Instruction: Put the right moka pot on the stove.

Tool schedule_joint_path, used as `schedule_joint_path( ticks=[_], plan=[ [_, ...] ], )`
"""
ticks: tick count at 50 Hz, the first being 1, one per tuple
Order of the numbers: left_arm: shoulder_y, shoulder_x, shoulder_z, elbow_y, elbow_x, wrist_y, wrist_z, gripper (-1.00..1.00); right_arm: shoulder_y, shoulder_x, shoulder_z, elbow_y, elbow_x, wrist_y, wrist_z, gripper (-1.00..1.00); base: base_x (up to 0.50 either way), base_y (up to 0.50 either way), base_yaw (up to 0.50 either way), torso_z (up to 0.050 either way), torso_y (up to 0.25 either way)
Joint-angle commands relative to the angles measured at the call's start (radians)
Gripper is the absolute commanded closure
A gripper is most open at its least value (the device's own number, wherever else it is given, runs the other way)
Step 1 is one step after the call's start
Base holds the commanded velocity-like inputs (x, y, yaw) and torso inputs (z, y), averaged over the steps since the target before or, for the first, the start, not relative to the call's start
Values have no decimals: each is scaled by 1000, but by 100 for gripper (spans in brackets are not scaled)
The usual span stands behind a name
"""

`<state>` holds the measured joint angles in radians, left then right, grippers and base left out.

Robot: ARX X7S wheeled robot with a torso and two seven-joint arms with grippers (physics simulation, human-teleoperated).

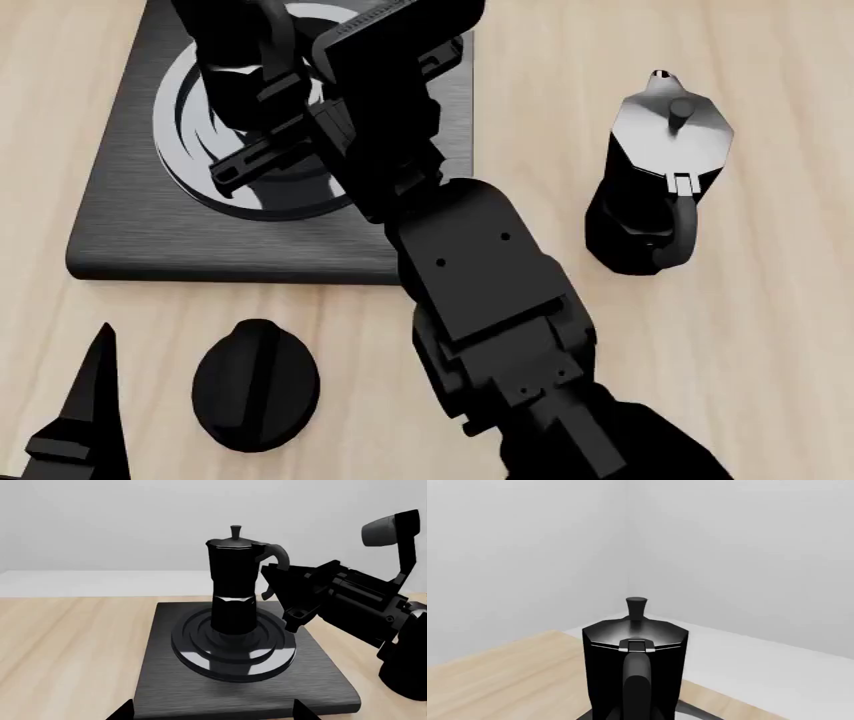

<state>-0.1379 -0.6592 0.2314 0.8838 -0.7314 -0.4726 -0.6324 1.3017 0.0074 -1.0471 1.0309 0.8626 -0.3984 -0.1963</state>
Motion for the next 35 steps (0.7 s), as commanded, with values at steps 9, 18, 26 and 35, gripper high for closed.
schedule_joint_path(
  ticks=[9, 18, 26, 35],
  plan=[
    [-2, -6, 3, 3, -5, 4, -1, -100, 85, -7, -437, 110, 415, -208, 14, 100, 0, 0, 0, 1, 1],
    [0, -5, 8, -3, 2, 12, 4, -100, 80, -7, -474, 119, 454, -228, 7, 100, 0, 0, 0, 0, 1],
    [1, -8, 9, 0, 1, 14, 3, -100, 74, -7, -482, 124, 464, -231, 1, 100, 0, 0, 0, 0, 1],
    [0, -9, 11, -1, 2, 16, 0, -100, 57, -7, -482, 132, 467, -232, -7, 100, 0, 0, 0, 0, 1]
  ],
)
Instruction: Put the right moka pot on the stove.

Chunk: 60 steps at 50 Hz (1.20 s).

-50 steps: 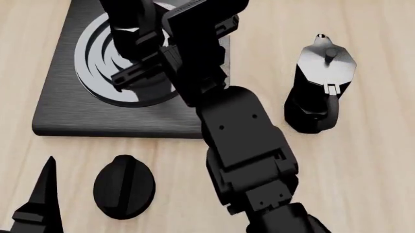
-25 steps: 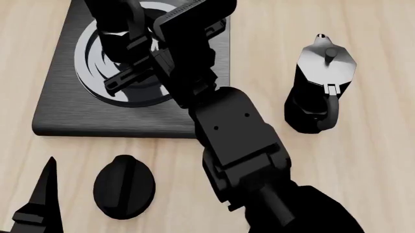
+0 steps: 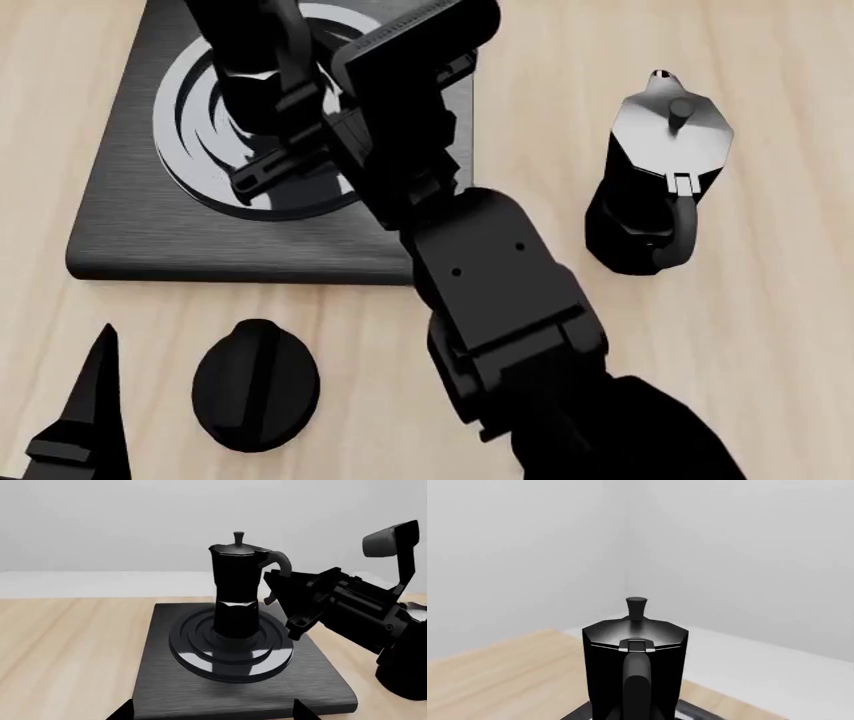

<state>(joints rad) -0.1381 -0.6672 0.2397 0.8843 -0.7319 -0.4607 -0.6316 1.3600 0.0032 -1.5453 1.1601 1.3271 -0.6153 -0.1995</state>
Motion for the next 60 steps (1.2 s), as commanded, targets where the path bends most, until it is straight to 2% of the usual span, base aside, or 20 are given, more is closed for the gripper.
schedule_joint_path(
  ticks=[1, 51, 52, 60],
  plan=[
    [-1, -2, 2, 0, -1, 2, -3, -100, -2, -3, 17, 3, 4, -14, -5, 100, 0, 0, 0, 0, 0],
    [3, -12, 3, 2, -4, 23, -10, -100, -67, -3, 14, 31, 1, 2, -41, 100, 0, 0, 0, 0, 1],
    [6, -11, 5, 0, 1, 27, -7, -100, -68, -3, 15, 33, -2, 4, -44, -100, 0, 0, 0, 0, 0],
    [3, -13, 8, 0, -2, 24, -10, -100, -67, -3, 24, 47, -15, 4, -44, -100, 0, 0, 0, 0, 0]
  ],
)
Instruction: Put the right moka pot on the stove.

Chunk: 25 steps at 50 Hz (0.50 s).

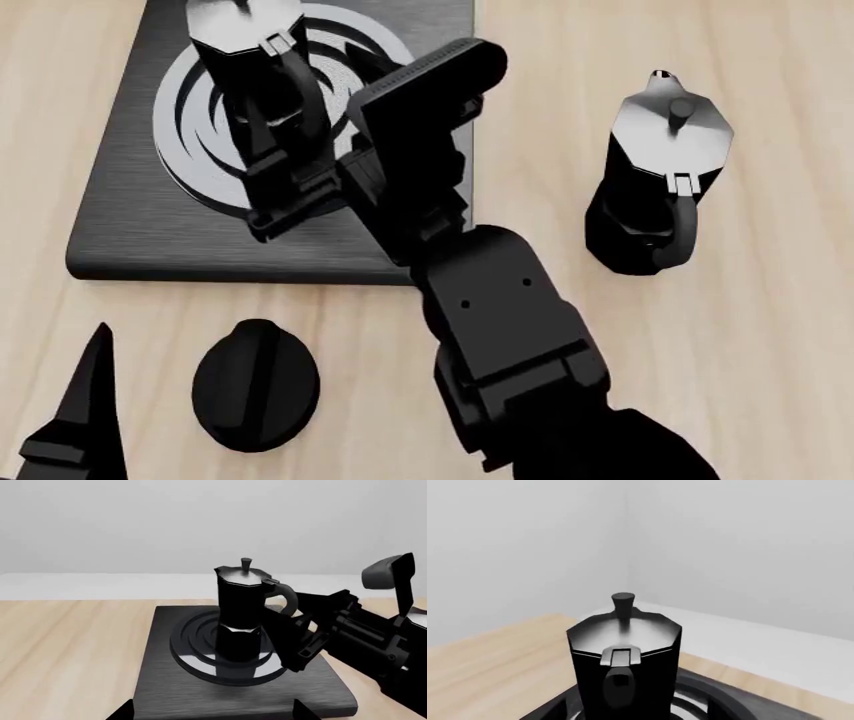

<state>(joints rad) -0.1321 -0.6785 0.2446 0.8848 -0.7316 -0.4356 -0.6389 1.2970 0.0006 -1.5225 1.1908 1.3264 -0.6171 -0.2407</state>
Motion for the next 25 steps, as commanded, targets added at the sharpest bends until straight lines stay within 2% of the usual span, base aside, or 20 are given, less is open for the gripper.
schedule_joint_path(
  ticks=[1, 15, 19, 25],
  plan=[
    [-2, -1, 3, -3, 0, 2, -2, -100, -3, -1, 4, 17, -12, 7, -6, -100, 0, 0, 0, 0, 0],
    [-28, -1, 9, -17, -26, -23, -10, -100, 7, 10, -2, -7, -46, -10, 27, -100, 0, 0, 0, 0, 0],
    [-27, 2, 12, -24, -22, -20, -8, -100, 27, 197, -76, -382, -130, 22, 262, -100, 0, 0, 0, 0, 0],
    [-28, 4, 13, -29, -24, -18, -8, -100, 69, 359, -115, -703, -177, 67, 439, -100, 0, 0, 0, 0, 0]
  ],
)
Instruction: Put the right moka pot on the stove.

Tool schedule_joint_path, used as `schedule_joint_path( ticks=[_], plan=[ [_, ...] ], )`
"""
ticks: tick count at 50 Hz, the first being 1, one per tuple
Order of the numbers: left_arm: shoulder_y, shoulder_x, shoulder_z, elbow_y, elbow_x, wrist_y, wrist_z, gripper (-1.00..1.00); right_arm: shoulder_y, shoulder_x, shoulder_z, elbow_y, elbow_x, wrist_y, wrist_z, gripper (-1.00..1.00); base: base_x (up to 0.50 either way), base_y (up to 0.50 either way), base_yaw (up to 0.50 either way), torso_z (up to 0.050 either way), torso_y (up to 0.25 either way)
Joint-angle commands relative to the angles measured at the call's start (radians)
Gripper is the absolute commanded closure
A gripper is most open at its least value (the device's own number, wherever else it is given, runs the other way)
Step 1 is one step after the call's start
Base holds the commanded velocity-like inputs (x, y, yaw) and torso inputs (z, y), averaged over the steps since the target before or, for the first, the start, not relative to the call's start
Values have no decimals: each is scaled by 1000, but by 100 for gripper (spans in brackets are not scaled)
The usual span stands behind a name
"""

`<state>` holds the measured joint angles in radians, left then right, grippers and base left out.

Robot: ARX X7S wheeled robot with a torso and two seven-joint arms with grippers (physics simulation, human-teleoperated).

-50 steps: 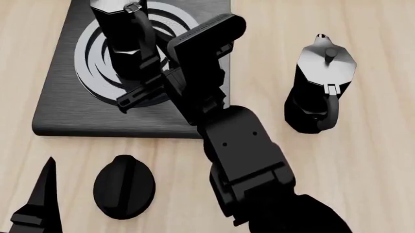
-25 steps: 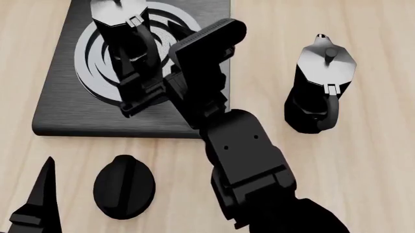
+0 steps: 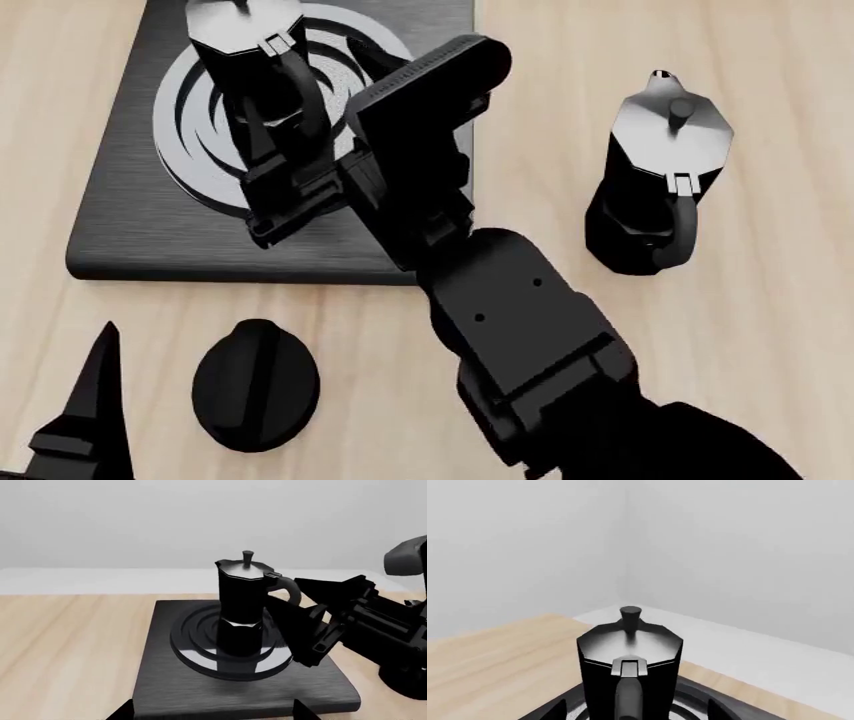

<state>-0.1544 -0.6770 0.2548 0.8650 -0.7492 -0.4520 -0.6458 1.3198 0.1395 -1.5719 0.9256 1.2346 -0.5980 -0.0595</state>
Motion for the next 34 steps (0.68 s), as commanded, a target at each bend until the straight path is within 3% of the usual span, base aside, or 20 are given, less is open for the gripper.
schedule_joint_path(
  ticks=[1, 21, 28, 34],
  plan=[
    [-7, 1, 0, -6, -12, -4, -4, -100, 53, 242, -70, -479, -92, 54, 282, -100, 0, 0, 0, 0, 0],
    [1, -2, -8, -1, -18, 5, -18, -100, 138, 550, -123, -1093, -268, 143, 627, -100, 0, 0, 0, 0, 0],
    [-1, -2, -5, -3, -18, 6, -17, -100, 159, 707, -159, -1336, -335, 217, 755, -100, 0, 0, 0, 0, 0],
    [-2, -4, -5, -2, -22, 6, -19, -100, 83, 819, -196, -1460, -472, 208, 858, -100, 0, 0, 0, 0, 0]
  ],
)
